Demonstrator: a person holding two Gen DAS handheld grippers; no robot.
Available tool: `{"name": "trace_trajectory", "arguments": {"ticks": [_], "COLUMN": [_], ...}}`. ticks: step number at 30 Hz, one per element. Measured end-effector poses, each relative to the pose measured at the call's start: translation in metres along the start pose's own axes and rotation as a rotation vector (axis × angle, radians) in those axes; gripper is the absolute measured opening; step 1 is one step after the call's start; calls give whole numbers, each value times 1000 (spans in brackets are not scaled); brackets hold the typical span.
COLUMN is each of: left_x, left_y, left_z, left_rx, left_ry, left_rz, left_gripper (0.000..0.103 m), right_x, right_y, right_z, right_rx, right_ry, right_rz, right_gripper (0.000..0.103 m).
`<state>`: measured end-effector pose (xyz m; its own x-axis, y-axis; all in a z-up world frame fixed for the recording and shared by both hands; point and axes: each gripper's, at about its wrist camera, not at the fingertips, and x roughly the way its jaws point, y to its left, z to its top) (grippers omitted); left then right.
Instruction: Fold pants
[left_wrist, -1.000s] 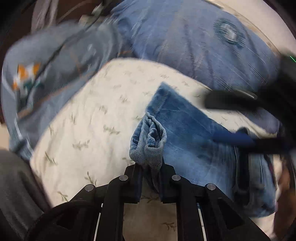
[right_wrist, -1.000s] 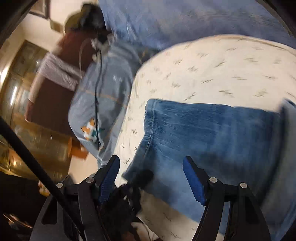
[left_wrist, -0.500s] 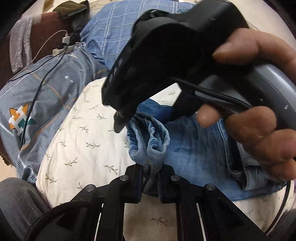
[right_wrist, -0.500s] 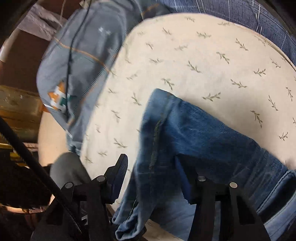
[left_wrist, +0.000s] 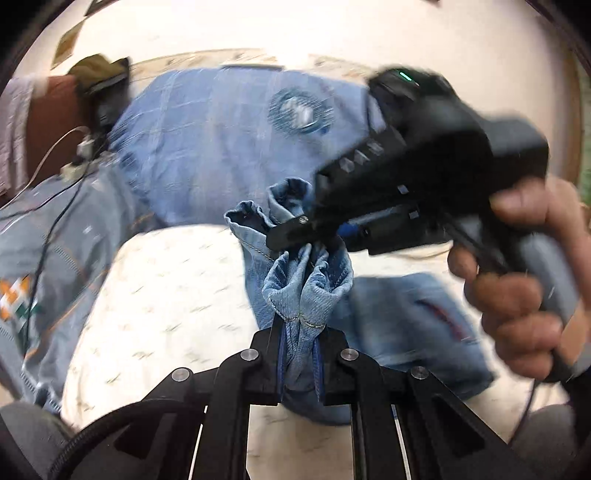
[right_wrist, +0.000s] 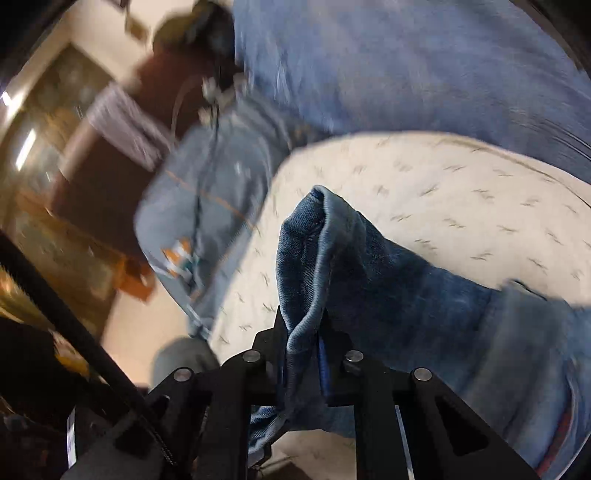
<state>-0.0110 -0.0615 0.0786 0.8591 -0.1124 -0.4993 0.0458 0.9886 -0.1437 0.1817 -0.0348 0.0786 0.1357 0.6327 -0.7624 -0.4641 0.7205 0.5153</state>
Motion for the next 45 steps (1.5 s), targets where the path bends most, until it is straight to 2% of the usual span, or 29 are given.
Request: {"name": "trace_trajectory", "arguments": {"ticks": [3,6,11,13,16,19,21,23,24,25,28,30,31,32,35,37,38,39,40,41,45], "left_x": [-7,-1,28,46,65,85,82,64,54,53,32,19,22,21,31,43,52,56,58,62,53], "left_y": [-34,-68,-136,-160,-178,-171,-166,-161,-157,-147,-119,-96,-84,-75,-58,-49,-46,-45,-45,-45,-56], "left_z": [14,19,-2,-19,-43,-54,-58,-58,-56,-49,-32,-22,-14,-10,-9,-12,-16,-19,-22,-23,-30], "left_rx": [50,117,269,334,387,337,309,301,293,286,243,179,159,147,130,110,103,101,102,111,187], "left_ry": [-23,-25,49,111,174,261,271,263,264,261,270,257,243,234,247,295,335,356,376,390,382], "left_rz": [-77,-130,-228,-260,-272,-306,-343,-393,-423,-447,-505,-532,-517,-480,-378,-352,-351,-342,-344,-355,-352], "left_gripper": [10,10,10,10,11,13,21,39,41,42,42,47,53,55,54,54,52,52,52,52,52], "right_x": [-53,-99,-147,-150,-148,-128,-121,-130,-137,-145,-173,-181,-180,-175,-161,-145,-135,-123,-117,-118,-150], "right_y": [-23,-53,-137,-171,-214,-237,-241,-237,-235,-231,-215,-201,-196,-191,-185,-183,-183,-185,-185,-185,-184], "right_z": [-15,-34,-85,-106,-117,-113,-112,-110,-110,-111,-114,-111,-110,-104,-91,-81,-77,-74,-73,-76,-90], "right_rx": [57,125,306,392,520,590,614,608,593,578,512,441,424,403,350,334,331,325,320,326,343], "right_ry": [-158,-291,-469,-495,-433,-309,-268,-288,-310,-346,-471,-514,-524,-519,-476,-445,-416,-376,-346,-343,-449], "right_rz": [69,101,150,151,98,-2,-12,-20,-33,-44,-32,-28,-25,-21,-65,-87,-106,-141,-158,-162,-165], "right_gripper": [9,7,6,6,6,8,14,30,46,55,56,56,56,56,56,51,44,11,5,5,2]}}
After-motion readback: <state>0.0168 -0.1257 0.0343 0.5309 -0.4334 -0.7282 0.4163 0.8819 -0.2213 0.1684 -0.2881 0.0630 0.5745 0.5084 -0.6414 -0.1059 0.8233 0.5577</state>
